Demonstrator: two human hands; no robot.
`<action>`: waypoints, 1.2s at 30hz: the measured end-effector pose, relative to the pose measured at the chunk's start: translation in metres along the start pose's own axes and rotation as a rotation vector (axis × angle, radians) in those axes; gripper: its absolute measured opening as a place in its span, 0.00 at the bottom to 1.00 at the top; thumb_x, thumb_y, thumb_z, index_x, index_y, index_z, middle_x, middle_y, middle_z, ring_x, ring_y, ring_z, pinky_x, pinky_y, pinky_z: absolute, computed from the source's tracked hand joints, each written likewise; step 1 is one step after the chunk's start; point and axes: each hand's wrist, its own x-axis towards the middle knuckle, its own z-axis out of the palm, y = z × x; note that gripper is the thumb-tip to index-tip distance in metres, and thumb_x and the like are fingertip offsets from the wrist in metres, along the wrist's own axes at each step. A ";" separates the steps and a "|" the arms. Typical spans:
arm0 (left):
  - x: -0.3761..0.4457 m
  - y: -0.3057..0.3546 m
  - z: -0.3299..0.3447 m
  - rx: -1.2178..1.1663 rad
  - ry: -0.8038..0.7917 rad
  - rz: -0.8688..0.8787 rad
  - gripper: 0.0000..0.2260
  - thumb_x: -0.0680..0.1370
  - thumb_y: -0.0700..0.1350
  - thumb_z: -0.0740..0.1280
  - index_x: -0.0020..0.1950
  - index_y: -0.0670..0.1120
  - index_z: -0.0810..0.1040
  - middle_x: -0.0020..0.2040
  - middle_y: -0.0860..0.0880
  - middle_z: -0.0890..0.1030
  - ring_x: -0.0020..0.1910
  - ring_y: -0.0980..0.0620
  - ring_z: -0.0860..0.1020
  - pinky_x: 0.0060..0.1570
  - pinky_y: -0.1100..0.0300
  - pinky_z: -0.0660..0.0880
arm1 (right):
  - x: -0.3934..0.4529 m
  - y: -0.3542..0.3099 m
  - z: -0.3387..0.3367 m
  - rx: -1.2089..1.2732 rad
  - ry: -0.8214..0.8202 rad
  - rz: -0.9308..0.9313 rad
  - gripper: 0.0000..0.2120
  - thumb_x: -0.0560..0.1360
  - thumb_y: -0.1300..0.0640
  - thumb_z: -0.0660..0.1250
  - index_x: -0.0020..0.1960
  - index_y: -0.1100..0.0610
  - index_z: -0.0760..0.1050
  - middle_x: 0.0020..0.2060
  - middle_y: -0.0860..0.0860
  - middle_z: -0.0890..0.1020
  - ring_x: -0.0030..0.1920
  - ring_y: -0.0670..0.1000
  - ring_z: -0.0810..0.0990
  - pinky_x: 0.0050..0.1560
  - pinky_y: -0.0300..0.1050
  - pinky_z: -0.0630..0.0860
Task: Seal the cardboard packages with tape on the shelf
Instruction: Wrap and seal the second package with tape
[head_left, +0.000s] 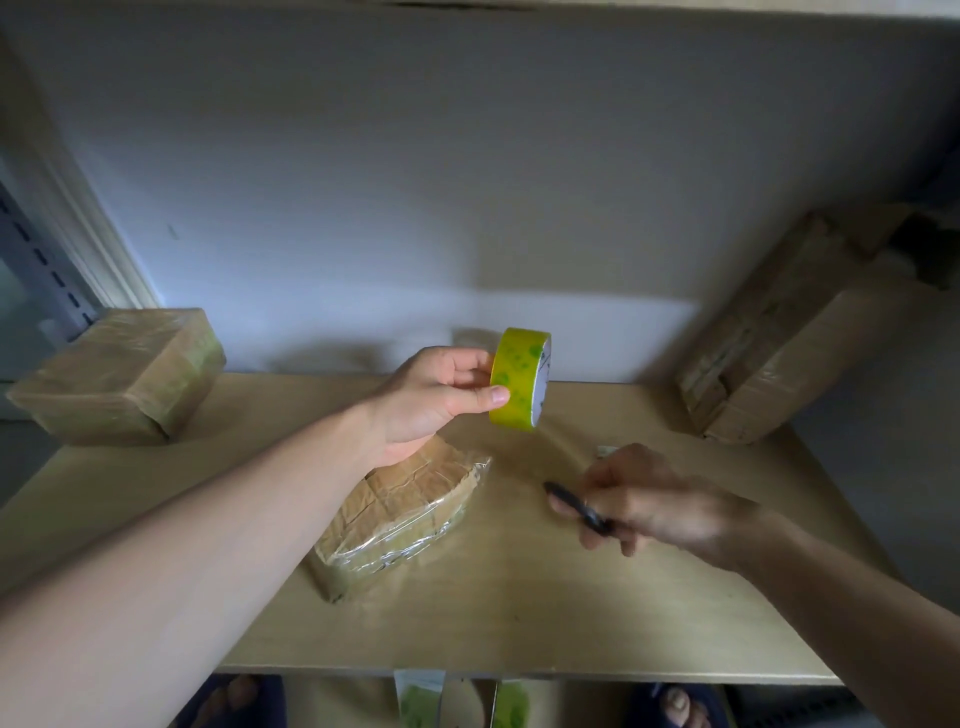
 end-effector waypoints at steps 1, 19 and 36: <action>-0.001 0.001 0.001 0.000 0.010 -0.001 0.10 0.78 0.32 0.70 0.59 0.38 0.81 0.53 0.43 0.86 0.50 0.53 0.82 0.55 0.68 0.75 | -0.001 0.002 0.001 -0.225 0.078 0.007 0.14 0.70 0.41 0.74 0.36 0.52 0.85 0.34 0.52 0.85 0.32 0.54 0.78 0.32 0.45 0.76; -0.007 0.012 0.006 0.267 0.136 0.097 0.06 0.76 0.36 0.75 0.52 0.42 0.85 0.46 0.46 0.87 0.47 0.52 0.82 0.58 0.55 0.76 | 0.050 -0.039 0.032 0.251 0.534 -0.341 0.03 0.80 0.55 0.70 0.49 0.53 0.81 0.42 0.49 0.84 0.32 0.50 0.85 0.32 0.47 0.78; -0.118 0.033 -0.030 1.149 0.129 -0.173 0.46 0.71 0.78 0.57 0.82 0.55 0.53 0.78 0.54 0.63 0.76 0.50 0.64 0.73 0.50 0.65 | 0.042 -0.036 0.056 0.283 0.318 -0.123 0.17 0.83 0.44 0.62 0.48 0.55 0.81 0.42 0.49 0.85 0.43 0.54 0.81 0.46 0.46 0.73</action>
